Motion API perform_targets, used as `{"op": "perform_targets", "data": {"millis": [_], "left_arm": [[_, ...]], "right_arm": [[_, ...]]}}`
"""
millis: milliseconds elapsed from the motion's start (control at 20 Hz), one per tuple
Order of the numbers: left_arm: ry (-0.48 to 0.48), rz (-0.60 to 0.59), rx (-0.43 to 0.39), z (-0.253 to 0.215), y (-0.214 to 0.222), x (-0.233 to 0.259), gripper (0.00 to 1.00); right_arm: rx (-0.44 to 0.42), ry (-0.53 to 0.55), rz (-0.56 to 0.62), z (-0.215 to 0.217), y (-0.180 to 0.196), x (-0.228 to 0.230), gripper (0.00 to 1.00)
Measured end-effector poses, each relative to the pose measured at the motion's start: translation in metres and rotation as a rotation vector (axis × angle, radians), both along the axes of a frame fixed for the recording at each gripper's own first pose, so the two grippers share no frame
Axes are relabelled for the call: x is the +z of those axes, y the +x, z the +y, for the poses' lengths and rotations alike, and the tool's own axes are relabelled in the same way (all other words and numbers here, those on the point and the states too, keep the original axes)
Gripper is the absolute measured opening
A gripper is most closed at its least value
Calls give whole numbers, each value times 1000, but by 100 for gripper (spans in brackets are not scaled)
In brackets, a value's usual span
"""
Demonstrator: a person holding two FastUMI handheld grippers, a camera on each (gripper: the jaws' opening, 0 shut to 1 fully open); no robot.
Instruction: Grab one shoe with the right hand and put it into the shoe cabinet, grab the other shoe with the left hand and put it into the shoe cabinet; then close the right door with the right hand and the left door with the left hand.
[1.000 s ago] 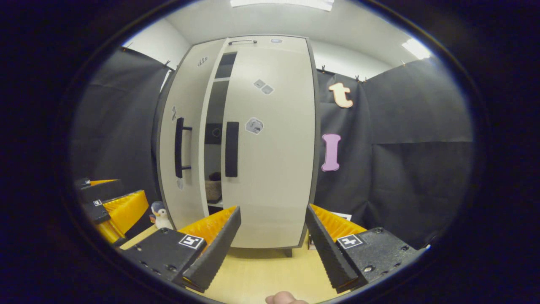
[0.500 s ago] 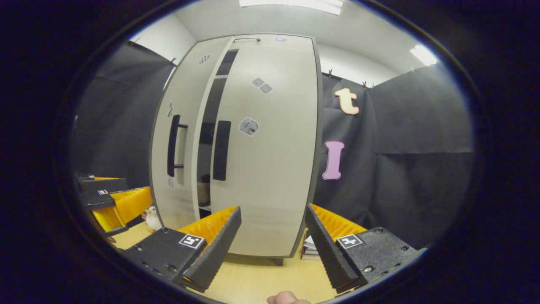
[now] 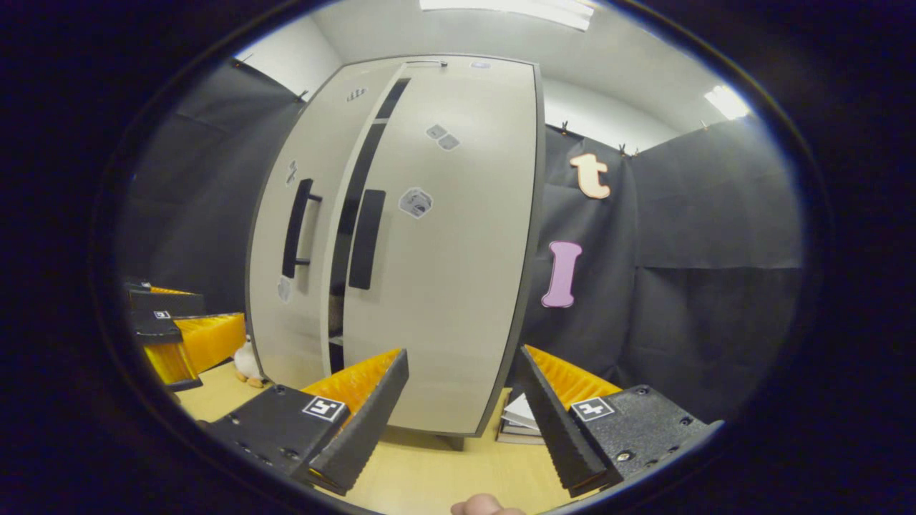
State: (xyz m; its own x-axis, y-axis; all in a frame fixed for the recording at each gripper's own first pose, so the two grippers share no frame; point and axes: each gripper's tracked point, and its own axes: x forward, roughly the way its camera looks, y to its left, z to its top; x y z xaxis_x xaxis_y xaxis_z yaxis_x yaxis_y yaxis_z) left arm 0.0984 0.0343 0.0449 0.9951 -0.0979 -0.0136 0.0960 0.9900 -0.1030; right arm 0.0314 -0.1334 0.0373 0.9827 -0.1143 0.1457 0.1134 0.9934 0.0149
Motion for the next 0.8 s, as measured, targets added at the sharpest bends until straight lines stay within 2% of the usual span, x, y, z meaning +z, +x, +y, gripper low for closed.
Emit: {"op": "perform_targets", "data": {"millis": [300, 800], "left_arm": [[-10, 27, 17, 3, 0, -10, 96], [0, 9, 23, 8, 5, -4, 96]], "right_arm": [[9, 28, 15, -9, 5, -5, 99], [50, 6, 9, 2, 9, -4, 100]]}}
